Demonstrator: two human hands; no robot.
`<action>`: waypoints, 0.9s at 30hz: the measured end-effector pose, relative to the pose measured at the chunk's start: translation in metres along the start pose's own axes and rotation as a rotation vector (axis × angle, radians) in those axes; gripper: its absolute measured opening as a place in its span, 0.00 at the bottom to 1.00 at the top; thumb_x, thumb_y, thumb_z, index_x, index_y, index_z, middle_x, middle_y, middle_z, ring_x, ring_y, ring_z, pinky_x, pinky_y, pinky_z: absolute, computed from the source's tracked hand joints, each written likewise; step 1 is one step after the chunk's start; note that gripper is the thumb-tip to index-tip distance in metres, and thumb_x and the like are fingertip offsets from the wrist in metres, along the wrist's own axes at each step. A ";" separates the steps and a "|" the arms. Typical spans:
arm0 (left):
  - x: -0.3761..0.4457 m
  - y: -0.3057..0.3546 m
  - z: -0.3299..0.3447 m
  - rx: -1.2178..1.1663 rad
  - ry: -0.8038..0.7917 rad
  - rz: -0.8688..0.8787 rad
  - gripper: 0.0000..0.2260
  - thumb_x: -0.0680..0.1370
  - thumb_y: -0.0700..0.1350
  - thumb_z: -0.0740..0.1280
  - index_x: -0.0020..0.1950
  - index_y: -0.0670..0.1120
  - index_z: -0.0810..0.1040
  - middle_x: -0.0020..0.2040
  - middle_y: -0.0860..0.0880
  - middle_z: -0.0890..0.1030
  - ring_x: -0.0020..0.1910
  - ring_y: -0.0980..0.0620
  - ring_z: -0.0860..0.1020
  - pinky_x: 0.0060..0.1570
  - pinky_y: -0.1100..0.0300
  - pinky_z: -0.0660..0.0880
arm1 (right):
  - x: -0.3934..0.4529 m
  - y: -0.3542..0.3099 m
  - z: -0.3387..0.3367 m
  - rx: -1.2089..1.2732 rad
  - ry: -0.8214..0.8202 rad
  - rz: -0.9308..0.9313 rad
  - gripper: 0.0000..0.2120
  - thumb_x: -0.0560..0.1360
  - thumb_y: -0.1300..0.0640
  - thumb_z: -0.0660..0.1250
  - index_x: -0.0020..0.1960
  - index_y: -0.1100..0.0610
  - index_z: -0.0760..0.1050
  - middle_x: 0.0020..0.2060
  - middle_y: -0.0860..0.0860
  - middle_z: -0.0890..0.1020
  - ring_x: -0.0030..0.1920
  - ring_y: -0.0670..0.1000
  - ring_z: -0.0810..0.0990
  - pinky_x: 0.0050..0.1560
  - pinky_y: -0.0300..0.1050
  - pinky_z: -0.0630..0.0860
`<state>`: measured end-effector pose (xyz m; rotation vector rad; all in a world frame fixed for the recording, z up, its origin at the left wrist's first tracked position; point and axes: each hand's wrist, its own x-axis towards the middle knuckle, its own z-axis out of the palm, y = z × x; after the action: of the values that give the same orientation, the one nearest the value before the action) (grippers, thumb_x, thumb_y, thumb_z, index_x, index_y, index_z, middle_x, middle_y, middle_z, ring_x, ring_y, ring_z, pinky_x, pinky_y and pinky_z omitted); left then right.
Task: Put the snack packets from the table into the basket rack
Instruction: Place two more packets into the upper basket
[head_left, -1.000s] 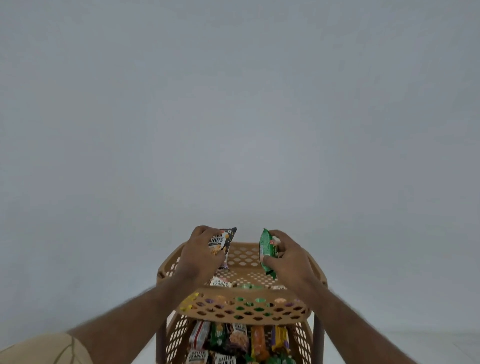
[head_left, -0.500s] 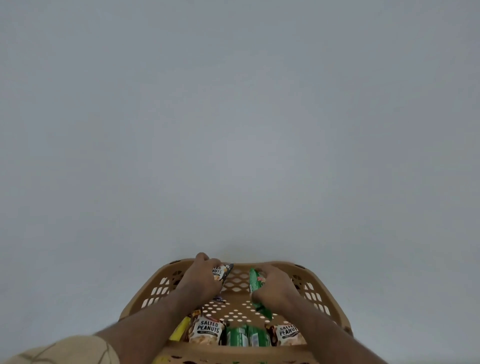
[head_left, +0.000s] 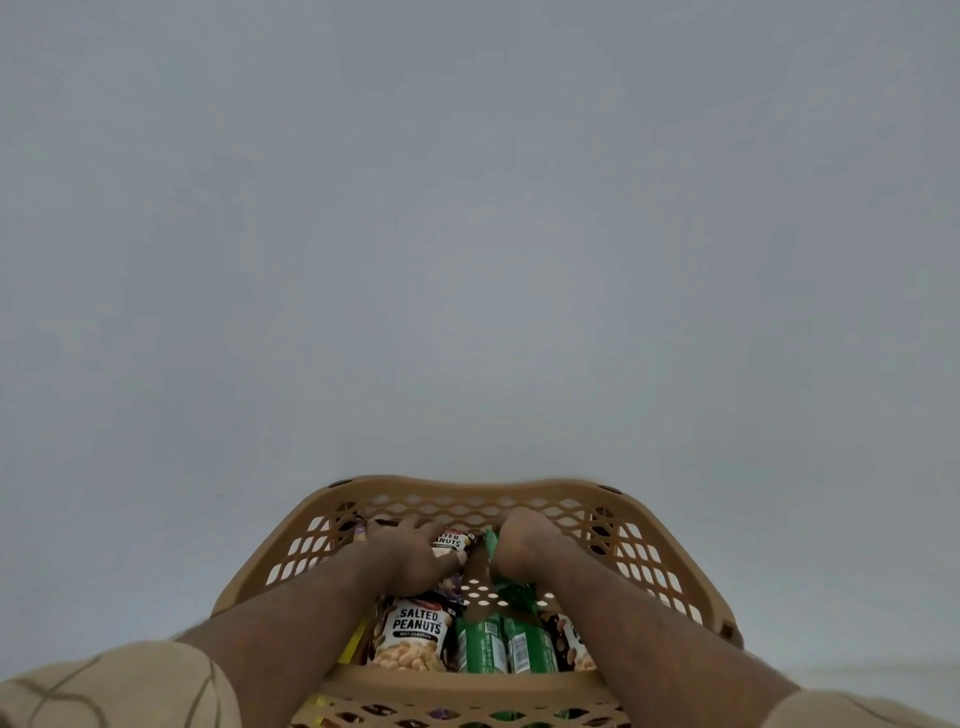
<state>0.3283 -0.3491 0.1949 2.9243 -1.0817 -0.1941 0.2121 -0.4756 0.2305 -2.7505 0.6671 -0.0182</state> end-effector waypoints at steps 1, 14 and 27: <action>-0.001 -0.002 0.001 0.001 -0.028 0.008 0.37 0.76 0.73 0.48 0.80 0.55 0.49 0.81 0.47 0.50 0.78 0.35 0.52 0.74 0.36 0.52 | 0.001 0.000 0.002 -0.001 -0.005 0.009 0.14 0.76 0.59 0.68 0.60 0.61 0.78 0.57 0.57 0.81 0.56 0.55 0.81 0.57 0.49 0.80; -0.006 0.002 -0.002 -0.039 -0.161 0.006 0.37 0.78 0.70 0.47 0.80 0.54 0.41 0.81 0.47 0.44 0.79 0.39 0.47 0.75 0.36 0.46 | -0.003 0.006 0.008 0.151 -0.006 0.015 0.15 0.76 0.50 0.71 0.56 0.59 0.76 0.45 0.51 0.79 0.41 0.48 0.76 0.39 0.40 0.75; -0.032 -0.008 -0.009 -0.161 0.052 -0.040 0.43 0.70 0.77 0.37 0.80 0.56 0.45 0.81 0.48 0.46 0.79 0.36 0.41 0.73 0.34 0.42 | -0.041 0.018 -0.030 0.143 0.123 -0.140 0.11 0.79 0.58 0.64 0.59 0.61 0.78 0.56 0.56 0.82 0.54 0.54 0.80 0.54 0.47 0.79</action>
<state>0.3101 -0.3225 0.2069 2.7929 -0.9529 -0.1956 0.1648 -0.4814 0.2563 -2.6677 0.4826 -0.2585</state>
